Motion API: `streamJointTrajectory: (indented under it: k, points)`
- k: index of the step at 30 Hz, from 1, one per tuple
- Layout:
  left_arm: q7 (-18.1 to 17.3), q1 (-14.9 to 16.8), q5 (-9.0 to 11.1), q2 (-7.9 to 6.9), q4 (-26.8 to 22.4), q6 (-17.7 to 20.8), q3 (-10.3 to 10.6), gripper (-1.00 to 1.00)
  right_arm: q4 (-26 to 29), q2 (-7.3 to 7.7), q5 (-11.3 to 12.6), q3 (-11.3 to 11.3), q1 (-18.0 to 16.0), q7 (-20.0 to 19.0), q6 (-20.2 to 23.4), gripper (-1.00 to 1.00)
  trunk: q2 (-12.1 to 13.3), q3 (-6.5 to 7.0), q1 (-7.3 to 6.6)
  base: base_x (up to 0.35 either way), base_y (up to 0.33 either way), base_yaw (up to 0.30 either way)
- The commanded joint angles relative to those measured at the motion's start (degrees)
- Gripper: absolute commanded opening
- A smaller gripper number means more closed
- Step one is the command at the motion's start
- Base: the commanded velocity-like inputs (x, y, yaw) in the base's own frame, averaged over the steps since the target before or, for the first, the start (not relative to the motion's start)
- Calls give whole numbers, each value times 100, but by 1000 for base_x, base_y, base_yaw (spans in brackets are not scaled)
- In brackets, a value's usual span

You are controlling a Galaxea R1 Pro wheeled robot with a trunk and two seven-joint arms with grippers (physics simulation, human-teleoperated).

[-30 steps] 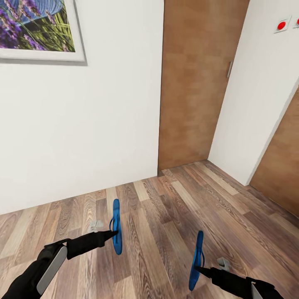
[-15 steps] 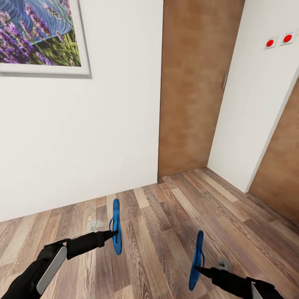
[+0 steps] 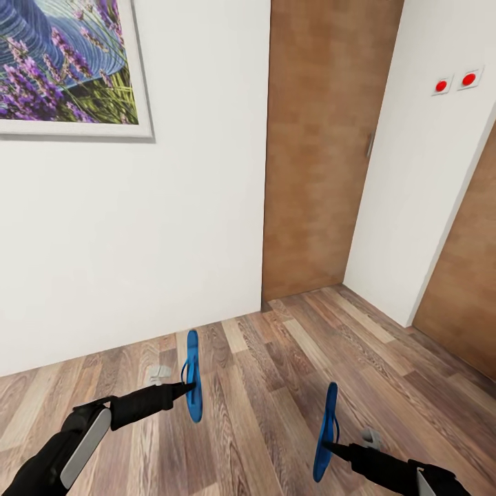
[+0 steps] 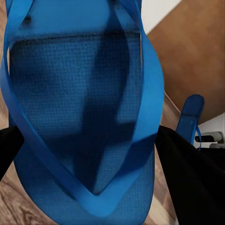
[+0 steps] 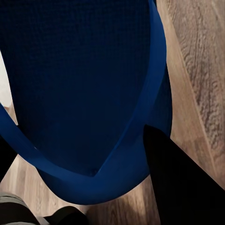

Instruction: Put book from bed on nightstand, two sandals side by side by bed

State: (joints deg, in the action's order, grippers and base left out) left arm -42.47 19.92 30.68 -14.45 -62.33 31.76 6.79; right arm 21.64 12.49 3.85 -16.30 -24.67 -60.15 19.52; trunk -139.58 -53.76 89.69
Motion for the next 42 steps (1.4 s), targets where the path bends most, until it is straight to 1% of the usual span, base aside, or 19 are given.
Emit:
streamJointTrajectory:
  k: [1, 4, 10, 13, 14, 16, 17, 19, 21, 22, 25, 27, 29, 32, 35, 42]
  points:
    - [6, 3, 43, -5, 0, 41, 12, -100, -2, -1, 19, -14, -2, -15, 52, -100, 39, 13, -24, 0, 0, 0]
    - [10, 3, 43, -5, 1, 41, 13, -100, -2, -1, 19, -14, -2, -18, 52, -100, 159, 66, -90, 0, 0, 0]
    - [23, 3, 46, -3, 5, 33, 18, -100, -1, -1, 25, -14, -2, -16, 52, -100, 159, 66, -90, 0, 0, 45]
    - [33, 3, 40, 4, 233, -15, 24, -100, -2, -1, 27, -14, -2, -16, 52, -100, 159, 66, -90, 0, 0, 226]
    - [35, 3, -9, 8, 470, -123, 28, -100, -2, -1, 28, -14, -2, -15, 52, -100, 159, 66, -90, 0, 0, 270]
    - [33, 3, -183, 11, 860, -392, 36, -100, -5, -1, 28, -14, -2, -14, 52, -100, 159, 66, -90, 0, 0, 280]
    - [32, 3, -240, 11, 980, -484, 39, -100, -8, -1, 28, -14, -2, -14, 52, -100, 159, 66, -90, 0, 0, 284]
    - [28, 3, -474, 31, 1584, -951, 45, -100, -59, -1, 28, -14, -2, -5, 52, -100, 159, 66, -90, 0, 0, 287]
    - [23, 3, -648, 103, 2223, -1506, 48, -100, -236, -1, 10, -14, -2, 0, 52, -100, 159, 66, -90, 0, 0, 289]
    - [23, 3, -680, 127, 2372, -1645, 47, -100, -293, -1, -1, -14, -2, 1, 52, -100, 159, 66, -90, 0, 0, 289]
    - [20, 3, -794, 217, 3124, -2361, 49, -100, -576, -1, -98, -14, -2, 3, -7, -100, 159, 66, -90, 0, 0, 290]
    - [15, 3, -823, 256, 3381, -2660, 49, -100, -783, -1, -164, -14, 0, 3, -314, -100, 159, 66, -90, 0, 0, 290]
    - [8, 3, -831, 273, 3492, -2803, 47, -100, -1060, -1, -196, -14, -1, 2, -740, -100, 159, 66, -90, 0, 0, 291]
    - [8, 3, -830, 282, 3556, -2880, 41, -100, -1289, -1, -212, -14, -2, 1, -1063, -100, 159, 66, -90, 0, 0, 291]
    - [14, 3, -828, 284, 3579, -2902, 41, -100, -1357, -1, -222, -14, -2, 0, -1160, -100, 159, 66, -90, 0, 0, 291]
    - [27, 3, -829, 285, 3587, -2903, 38, -100, -1380, -1, -227, -14, -2, 3, -1194, -100, 159, 66, -90, 0, 0, 291]
